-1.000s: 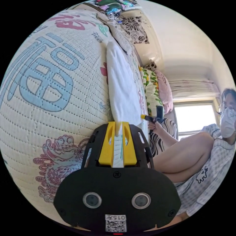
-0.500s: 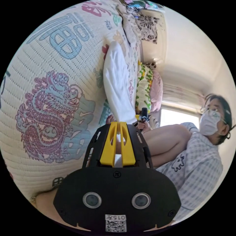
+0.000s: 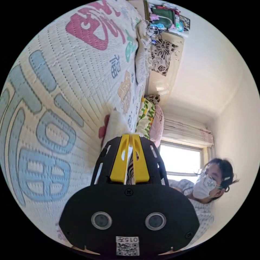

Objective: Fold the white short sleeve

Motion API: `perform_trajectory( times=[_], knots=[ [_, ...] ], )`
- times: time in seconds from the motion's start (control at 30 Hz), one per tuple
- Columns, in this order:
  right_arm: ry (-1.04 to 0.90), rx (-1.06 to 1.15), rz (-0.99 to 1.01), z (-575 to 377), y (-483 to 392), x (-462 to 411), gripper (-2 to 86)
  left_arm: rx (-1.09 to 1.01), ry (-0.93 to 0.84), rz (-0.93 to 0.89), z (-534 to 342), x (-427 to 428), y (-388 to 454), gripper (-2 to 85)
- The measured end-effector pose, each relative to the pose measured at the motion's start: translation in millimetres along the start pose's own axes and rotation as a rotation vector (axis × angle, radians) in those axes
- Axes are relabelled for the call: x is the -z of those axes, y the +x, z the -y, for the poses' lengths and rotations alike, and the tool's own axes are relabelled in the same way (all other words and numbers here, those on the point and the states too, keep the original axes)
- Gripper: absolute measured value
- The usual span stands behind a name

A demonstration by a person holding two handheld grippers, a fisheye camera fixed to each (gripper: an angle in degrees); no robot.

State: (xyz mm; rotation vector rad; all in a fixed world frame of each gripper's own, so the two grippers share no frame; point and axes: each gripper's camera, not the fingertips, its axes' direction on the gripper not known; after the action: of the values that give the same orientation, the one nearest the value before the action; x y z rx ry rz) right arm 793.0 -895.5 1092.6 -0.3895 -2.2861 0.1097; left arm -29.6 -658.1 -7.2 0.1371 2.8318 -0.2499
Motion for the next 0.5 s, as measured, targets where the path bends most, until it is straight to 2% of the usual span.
perform_trajectory(
  times=[0.13,0.3,0.4,0.47,0.5],
  knots=[
    [0.021,0.026,-0.027,25.9,-4.6,-20.2,3.2,0.039,0.042,-0.008,13.7,3.6,-6.0,3.0],
    [0.058,0.224,-0.098,21.0,-40.6,-25.3,7.3,-0.072,0.122,-0.010,-9.1,35.1,19.4,6.9],
    [0.069,0.408,-0.266,14.9,-71.9,-37.7,8.3,-0.227,0.133,0.206,-29.9,52.1,52.6,8.2],
    [0.009,0.551,-0.499,15.1,-93.2,-73.6,9.8,-0.323,0.088,0.407,-41.9,40.5,74.4,10.8],
    [-0.008,0.571,-0.547,16.5,-96.3,-84.6,10.3,-0.339,0.073,0.442,-43.5,35.3,78.0,11.1]
  ],
)
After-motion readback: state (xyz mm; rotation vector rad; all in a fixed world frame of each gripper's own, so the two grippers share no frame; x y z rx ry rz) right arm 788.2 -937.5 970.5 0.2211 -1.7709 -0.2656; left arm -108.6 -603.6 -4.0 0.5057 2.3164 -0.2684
